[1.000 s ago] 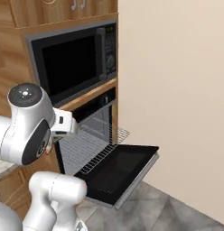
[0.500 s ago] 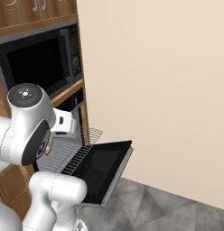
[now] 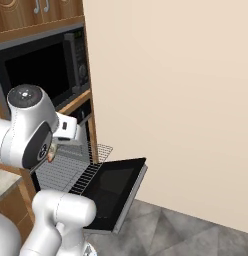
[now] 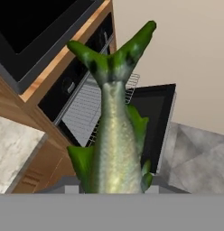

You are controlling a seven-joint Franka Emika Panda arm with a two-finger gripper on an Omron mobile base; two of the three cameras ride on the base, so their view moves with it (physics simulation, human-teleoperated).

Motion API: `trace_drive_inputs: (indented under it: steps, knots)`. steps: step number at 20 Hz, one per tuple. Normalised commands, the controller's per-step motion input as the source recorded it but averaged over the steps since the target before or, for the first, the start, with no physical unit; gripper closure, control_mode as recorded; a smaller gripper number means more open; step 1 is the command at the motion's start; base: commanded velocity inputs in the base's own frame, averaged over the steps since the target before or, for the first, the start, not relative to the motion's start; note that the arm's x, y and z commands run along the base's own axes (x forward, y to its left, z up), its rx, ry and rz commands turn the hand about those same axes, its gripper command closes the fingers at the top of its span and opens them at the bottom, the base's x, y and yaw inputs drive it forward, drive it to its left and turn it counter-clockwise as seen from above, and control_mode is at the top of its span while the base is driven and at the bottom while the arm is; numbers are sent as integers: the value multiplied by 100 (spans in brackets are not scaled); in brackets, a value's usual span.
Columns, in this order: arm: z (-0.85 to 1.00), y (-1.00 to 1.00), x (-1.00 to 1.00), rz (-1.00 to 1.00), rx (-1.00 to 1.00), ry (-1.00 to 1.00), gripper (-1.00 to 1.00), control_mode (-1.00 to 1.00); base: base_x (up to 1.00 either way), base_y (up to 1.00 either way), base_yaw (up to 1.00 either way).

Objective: Place the fish on the rack of the oven, and slide the rack back inside. Close the oven door.

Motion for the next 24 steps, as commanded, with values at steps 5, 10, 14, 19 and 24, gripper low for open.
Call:
trace_drive_inputs:
  steps: [5, 10, 14, 19, 24]
  knots:
    - [0, -3, 0, 0, 0, 0, 100, -100, 0, 0, 0]
    - [-10, 0, 2, 0, 0, 0, 100, -100, 0, 0, 0]
    - [-40, 0, 33, 0, 0, 0, 100, -100, 0, 0, 0]
    - [-55, 0, 36, -1, 0, 5, 100, -100, 0, 0, 0]
    - [-64, 0, 27, -3, 0, 8, 100, -100, 0, 0, 0]
